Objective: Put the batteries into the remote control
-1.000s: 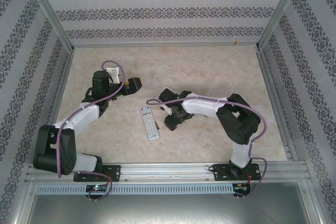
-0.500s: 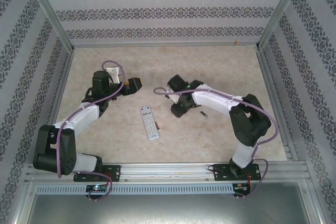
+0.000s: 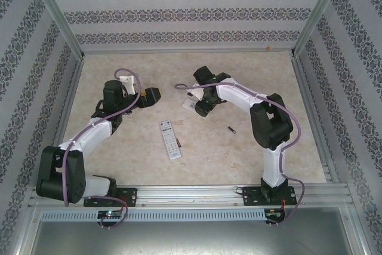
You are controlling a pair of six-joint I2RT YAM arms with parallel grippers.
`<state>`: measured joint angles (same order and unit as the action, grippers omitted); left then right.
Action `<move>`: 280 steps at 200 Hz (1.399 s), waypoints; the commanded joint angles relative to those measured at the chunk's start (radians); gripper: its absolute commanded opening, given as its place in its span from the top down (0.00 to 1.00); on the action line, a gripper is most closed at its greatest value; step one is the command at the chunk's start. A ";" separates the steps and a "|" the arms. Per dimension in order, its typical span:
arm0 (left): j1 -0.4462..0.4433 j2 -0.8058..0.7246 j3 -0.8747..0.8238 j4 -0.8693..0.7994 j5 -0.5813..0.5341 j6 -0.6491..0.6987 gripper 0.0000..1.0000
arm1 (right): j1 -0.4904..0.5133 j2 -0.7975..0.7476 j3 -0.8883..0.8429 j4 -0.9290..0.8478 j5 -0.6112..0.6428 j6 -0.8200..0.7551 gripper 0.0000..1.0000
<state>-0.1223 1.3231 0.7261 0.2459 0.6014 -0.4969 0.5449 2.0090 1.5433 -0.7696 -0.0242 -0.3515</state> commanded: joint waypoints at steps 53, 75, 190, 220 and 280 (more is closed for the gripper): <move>0.003 -0.008 0.018 0.021 0.015 0.000 0.00 | -0.008 0.066 0.023 -0.036 0.006 -0.026 0.46; 0.003 -0.009 0.016 0.019 0.015 0.004 0.00 | -0.008 0.077 0.025 -0.029 0.032 -0.033 0.45; 0.003 -0.014 0.012 0.018 0.014 0.005 0.00 | -0.011 0.078 0.031 0.000 0.055 -0.047 0.42; 0.003 -0.015 0.011 0.019 0.012 0.008 0.00 | -0.011 0.038 0.028 0.000 0.061 -0.068 0.42; 0.003 -0.012 0.012 0.027 0.016 0.009 0.00 | -0.028 0.070 0.028 -0.013 0.034 -0.127 0.42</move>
<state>-0.1223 1.3231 0.7261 0.2462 0.6018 -0.4969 0.5293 2.0796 1.5494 -0.7685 0.0124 -0.4412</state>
